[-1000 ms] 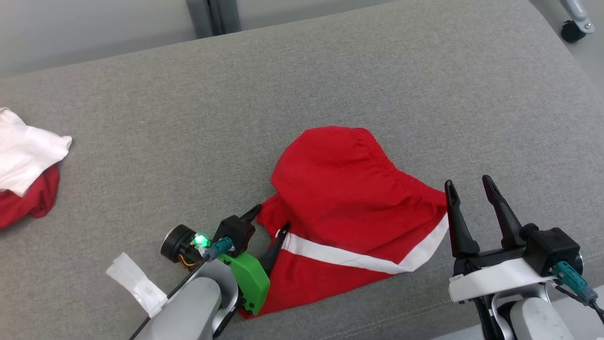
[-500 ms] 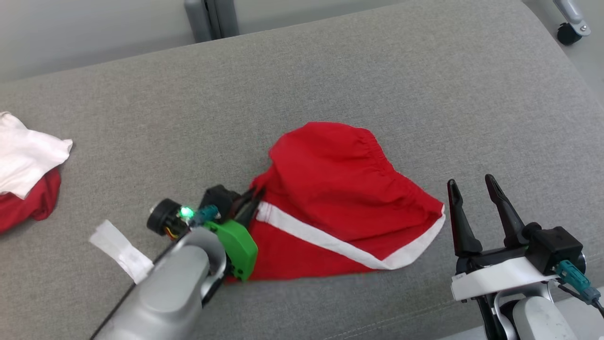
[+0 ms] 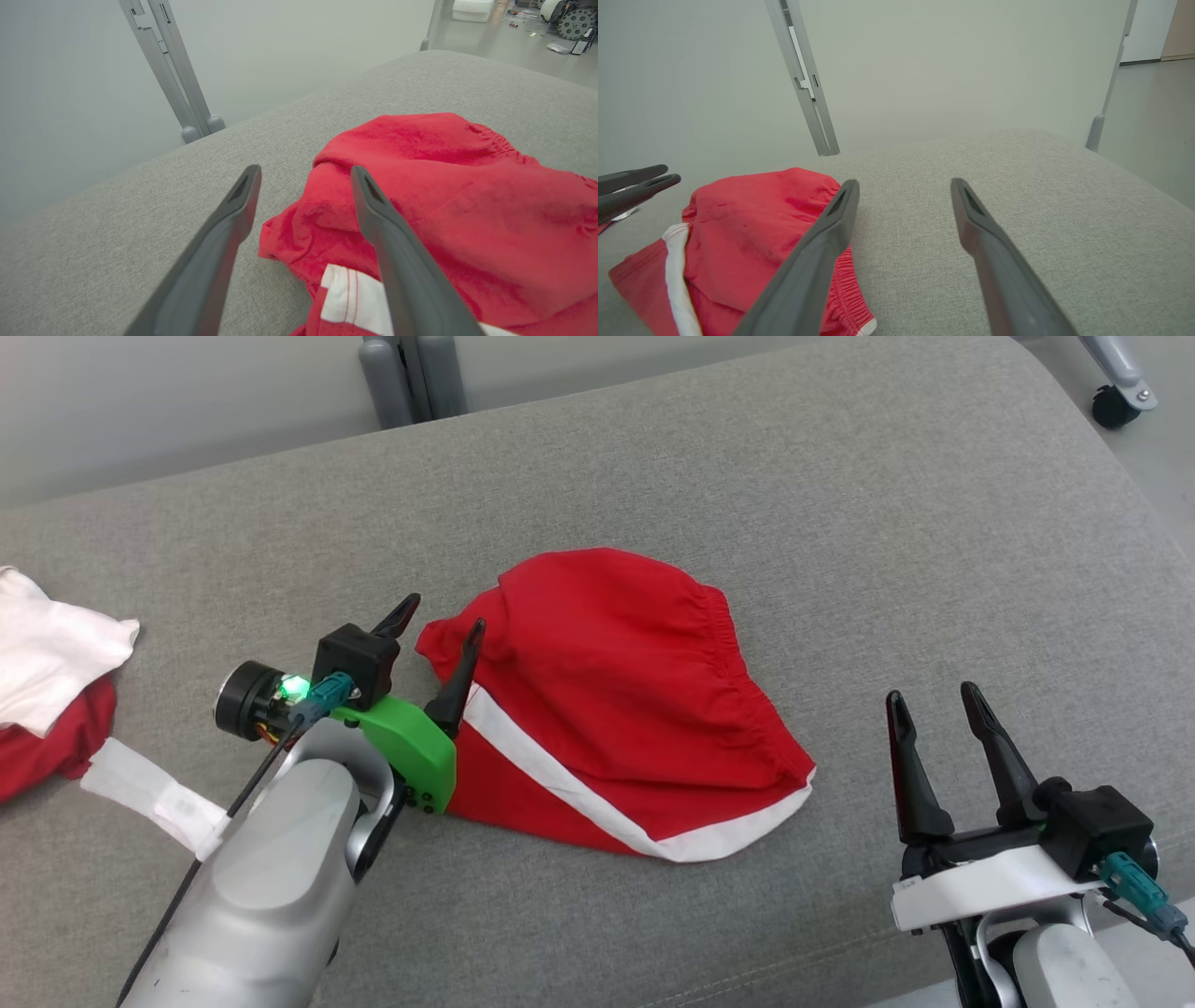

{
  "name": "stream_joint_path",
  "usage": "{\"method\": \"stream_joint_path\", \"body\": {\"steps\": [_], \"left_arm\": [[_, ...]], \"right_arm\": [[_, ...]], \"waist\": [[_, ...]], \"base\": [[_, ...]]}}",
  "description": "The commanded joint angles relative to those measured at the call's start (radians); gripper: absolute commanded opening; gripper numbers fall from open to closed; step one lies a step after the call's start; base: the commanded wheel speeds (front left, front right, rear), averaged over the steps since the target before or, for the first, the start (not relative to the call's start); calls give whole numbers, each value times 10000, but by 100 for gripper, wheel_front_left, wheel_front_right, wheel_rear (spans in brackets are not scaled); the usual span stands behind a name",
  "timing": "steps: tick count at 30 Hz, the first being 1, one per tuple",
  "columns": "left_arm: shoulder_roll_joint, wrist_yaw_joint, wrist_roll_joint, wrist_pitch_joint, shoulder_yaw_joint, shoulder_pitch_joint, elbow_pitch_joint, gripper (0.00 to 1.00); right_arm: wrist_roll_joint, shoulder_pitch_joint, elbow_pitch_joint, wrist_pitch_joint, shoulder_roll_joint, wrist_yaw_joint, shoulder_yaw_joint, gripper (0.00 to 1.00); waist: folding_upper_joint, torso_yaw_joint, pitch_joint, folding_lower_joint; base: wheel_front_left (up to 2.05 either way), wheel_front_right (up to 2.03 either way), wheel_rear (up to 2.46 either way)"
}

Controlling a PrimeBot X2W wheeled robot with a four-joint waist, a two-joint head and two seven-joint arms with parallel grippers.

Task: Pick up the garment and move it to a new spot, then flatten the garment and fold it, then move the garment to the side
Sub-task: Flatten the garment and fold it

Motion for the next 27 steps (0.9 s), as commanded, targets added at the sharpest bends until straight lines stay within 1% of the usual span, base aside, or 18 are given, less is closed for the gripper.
{"method": "stream_joint_path", "body": {"steps": [1, 4, 10, 15, 20, 21, 22, 27], "left_arm": [[64, 35, 85, -32, 148, 231, -101, 100], [77, 34, 245, -32, 448, 458, -436, 100], [13, -139, 395, -33, 395, 910, -466, 100], [-85, -218, 310, -21, 101, 988, 211, 100], [-172, -250, 73, -19, -219, 714, 1024, 100], [-212, -255, -3, -19, -289, 648, 1159, 52], [-250, -257, -77, -18, -354, 614, 1239, 0], [-238, -260, -406, -19, -775, 461, 1269, 0]], "right_arm": [[-37, 65, -10, -33, 14, 1, -43, 100], [-25, 118, -6, -33, 34, 1, -113, 100], [-21, 109, 70, -33, 60, 1, -107, 100], [36, -52, 110, -33, 85, 1, 56, 100], [97, -151, 128, -33, 98, 1, 25, 100], [99, -157, 119, -33, 100, 1, -10, 100], [108, -149, 110, -33, 103, 1, -43, 100], [81, -34, 79, -33, 128, 1, -225, 100]], "waist": [[0, 18, 10, 0], [0, 72, -1, 0], [0, 158, -17, 0], [0, 3, 127, 0], [0, -239, 324, 0], [0, -276, 349, 0], [0, -294, 364, 0], [0, -220, 333, 0]], "base": [[0, 0, 0], [0, 0, 0], [0, 0, 0], [0, 0, 0], [0, 0, 0], [0, 0, 0], [0, 0, 0], [0, 0, 0]]}}
